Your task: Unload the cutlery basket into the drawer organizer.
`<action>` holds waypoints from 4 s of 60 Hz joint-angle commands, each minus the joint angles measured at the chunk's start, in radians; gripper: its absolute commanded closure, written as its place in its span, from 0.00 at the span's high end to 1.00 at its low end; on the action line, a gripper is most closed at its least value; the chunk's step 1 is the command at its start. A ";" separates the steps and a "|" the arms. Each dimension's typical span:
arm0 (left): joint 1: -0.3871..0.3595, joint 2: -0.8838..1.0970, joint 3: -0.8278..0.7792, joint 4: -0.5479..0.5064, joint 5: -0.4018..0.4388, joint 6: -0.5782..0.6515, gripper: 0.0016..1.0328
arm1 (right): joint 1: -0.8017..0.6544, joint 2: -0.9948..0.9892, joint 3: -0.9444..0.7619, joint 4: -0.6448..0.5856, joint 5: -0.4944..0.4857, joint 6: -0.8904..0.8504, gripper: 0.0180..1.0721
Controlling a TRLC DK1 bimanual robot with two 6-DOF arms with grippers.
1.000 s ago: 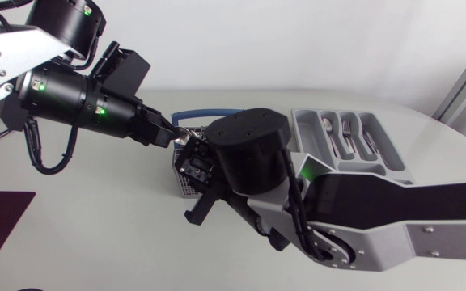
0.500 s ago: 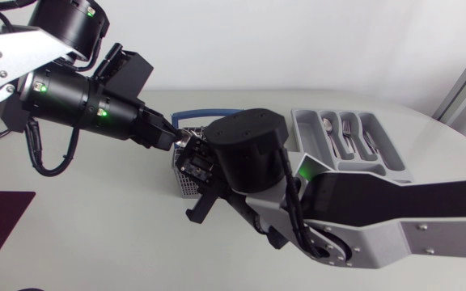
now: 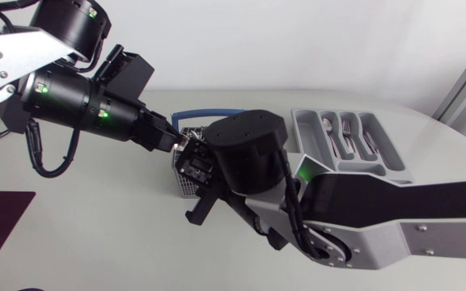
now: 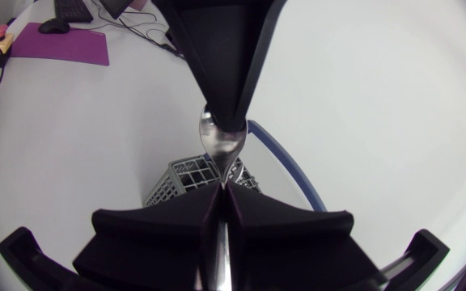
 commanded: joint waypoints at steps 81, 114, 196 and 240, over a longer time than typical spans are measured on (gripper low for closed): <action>-0.173 0.172 -0.105 0.259 -0.327 0.066 0.83 | -1.095 -0.250 -0.063 -0.947 -1.042 -0.772 0.06; -0.170 0.265 -0.058 0.303 -0.361 0.069 0.83 | -1.410 0.297 0.241 -0.983 -0.974 -1.223 0.06; -0.181 0.323 -0.065 0.460 -0.484 0.027 0.66 | -1.221 -0.472 -0.154 -1.027 -1.134 -0.838 0.86; -0.145 0.406 -0.006 0.434 -0.464 -0.018 0.35 | -1.057 -0.627 -0.263 -0.986 -1.122 -0.663 0.86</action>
